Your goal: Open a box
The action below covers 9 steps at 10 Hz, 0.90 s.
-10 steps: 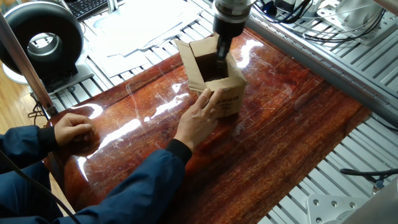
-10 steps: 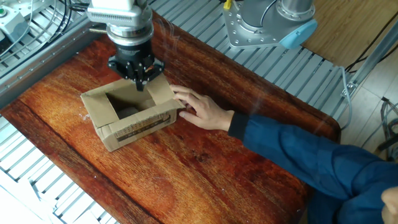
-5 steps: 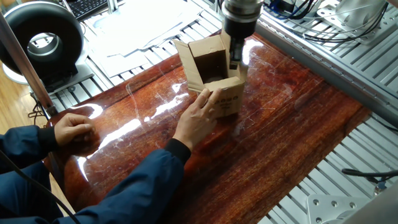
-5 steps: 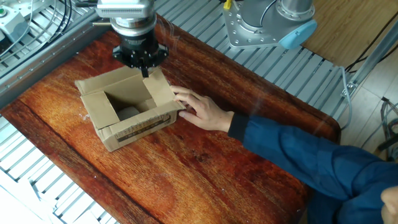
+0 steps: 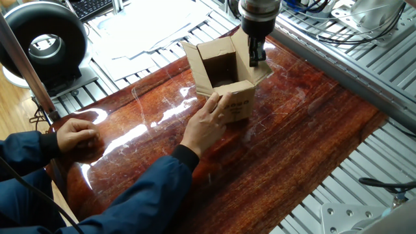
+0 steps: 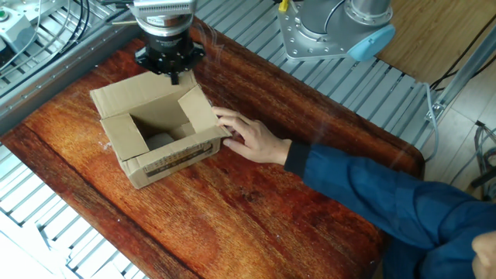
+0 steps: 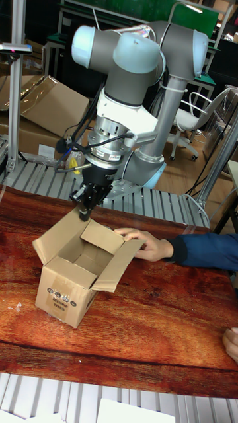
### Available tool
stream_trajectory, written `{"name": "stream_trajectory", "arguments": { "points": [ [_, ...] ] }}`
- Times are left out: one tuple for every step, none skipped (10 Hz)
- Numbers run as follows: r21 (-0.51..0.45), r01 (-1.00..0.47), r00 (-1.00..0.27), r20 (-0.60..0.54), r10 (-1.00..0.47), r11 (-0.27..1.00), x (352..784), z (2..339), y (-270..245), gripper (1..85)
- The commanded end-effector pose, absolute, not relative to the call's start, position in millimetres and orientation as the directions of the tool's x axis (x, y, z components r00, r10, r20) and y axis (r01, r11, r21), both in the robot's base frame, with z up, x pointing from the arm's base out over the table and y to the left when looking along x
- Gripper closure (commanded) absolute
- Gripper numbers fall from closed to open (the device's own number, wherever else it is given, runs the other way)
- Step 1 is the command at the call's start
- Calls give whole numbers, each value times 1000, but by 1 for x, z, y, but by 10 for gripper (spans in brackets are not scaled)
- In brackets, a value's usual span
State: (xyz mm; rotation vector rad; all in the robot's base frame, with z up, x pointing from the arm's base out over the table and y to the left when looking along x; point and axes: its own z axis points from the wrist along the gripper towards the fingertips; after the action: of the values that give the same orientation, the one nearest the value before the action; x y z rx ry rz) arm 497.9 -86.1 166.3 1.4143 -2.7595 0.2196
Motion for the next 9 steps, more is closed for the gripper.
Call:
{"name": "stream_trajectory", "arguments": {
  "points": [
    [-180, -831, -548, 97, -831, 527, 514, 161, -97, 847],
    [-186, -824, -556, 77, -828, 536, 518, 156, -93, 847],
    [-195, -820, -559, 66, -827, 538, 522, 154, -92, 847],
    [-200, -817, -561, 59, -826, 541, 525, 152, -91, 847],
    [-202, -815, -563, 48, -825, 544, 527, 149, -88, 847],
    [-213, -814, -560, 43, -827, 540, 530, 146, -88, 847],
    [-215, -814, -559, 41, -828, 539, 530, 144, -89, 847],
    [-207, -820, -553, 45, -832, 534, 526, 143, -89, 847],
    [-198, -823, -550, 51, -833, 532, 523, 145, -89, 847]
  ]
}}
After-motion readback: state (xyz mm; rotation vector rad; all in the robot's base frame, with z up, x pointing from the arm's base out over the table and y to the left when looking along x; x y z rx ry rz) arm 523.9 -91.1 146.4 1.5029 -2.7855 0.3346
